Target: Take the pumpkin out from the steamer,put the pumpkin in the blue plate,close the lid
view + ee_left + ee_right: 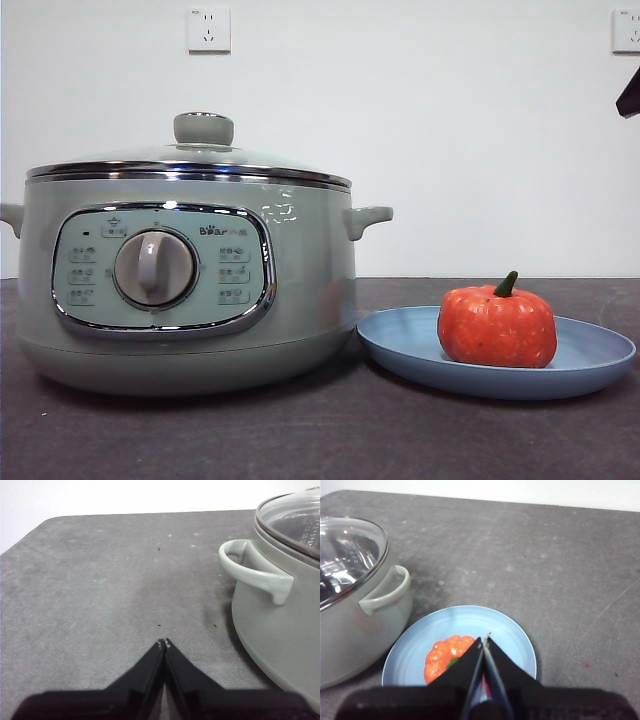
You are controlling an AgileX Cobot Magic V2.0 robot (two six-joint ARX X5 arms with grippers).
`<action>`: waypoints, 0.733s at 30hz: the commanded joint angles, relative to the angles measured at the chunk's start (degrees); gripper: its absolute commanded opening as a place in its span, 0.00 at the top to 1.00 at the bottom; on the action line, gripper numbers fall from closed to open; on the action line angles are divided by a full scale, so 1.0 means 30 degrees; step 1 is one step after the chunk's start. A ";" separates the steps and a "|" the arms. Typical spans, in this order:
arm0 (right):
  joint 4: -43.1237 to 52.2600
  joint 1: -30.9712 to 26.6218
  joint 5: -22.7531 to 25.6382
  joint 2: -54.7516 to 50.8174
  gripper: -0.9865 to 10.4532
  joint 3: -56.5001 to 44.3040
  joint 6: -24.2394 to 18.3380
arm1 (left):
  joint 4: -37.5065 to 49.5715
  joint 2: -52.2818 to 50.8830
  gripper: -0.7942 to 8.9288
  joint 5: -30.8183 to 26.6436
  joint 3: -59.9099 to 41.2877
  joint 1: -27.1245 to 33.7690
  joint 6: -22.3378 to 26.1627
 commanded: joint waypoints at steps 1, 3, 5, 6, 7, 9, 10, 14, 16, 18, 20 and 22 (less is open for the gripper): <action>-0.0437 -0.0022 0.0554 -0.0736 0.91 -0.0102 -0.0714 | -0.0342 -0.0058 0.92 -0.0058 -0.0117 0.0073 -0.0117; -0.0517 -0.0393 0.0976 -0.1486 0.91 -0.0328 -0.1894 | -0.0335 -0.0058 0.92 -0.0058 -0.0117 0.0073 -0.0117; -0.0131 -0.1275 0.0809 -0.2433 0.91 -0.0918 -0.2557 | -0.0335 -0.0058 0.92 -0.0073 -0.0117 0.0073 -0.0124; 0.0117 -0.1916 0.0255 -0.3009 0.91 -0.1362 -0.2550 | -0.0335 -0.0058 0.92 -0.0066 -0.0117 0.0073 -0.0117; 0.0517 -0.2645 -0.0699 -0.3614 0.91 -0.1931 -0.2543 | -0.0335 -0.0058 0.92 -0.0066 -0.0117 0.0073 -0.0117; 0.1428 -0.4044 -0.2616 -0.4954 0.91 -0.3235 -0.2543 | -0.0335 -0.0058 0.92 -0.0073 -0.0117 0.0073 -0.0117; 0.1931 -0.4641 -0.3264 -0.5617 0.91 -0.3905 -0.2543 | -0.0335 -0.0058 0.92 -0.0066 -0.0117 0.0073 -0.0124; 0.3847 -0.6812 -0.5515 -0.8065 0.91 -0.6630 -0.2506 | -0.0335 -0.0058 0.92 -0.0080 -0.0117 0.0073 -0.0117; 0.4014 -0.7577 -0.6091 -0.8721 0.91 -0.7511 -0.2375 | -0.0335 -0.0058 0.92 -0.0080 -0.0117 0.0073 -0.0117; 0.3883 -0.8058 -0.6033 -0.9260 0.91 -0.8211 -0.2310 | -0.0335 -0.0058 0.92 -0.0080 -0.0117 0.0073 -0.0117; 0.3883 -0.8349 -0.6033 -0.9617 0.91 -0.8699 -0.2310 | -0.0335 -0.0058 0.92 -0.0080 -0.0117 0.0073 -0.0124; 0.2922 -0.8495 -0.6018 -0.9865 0.91 -0.8721 -0.2317 | -0.0335 -0.0058 0.92 -0.0080 -0.0117 0.0073 -0.0117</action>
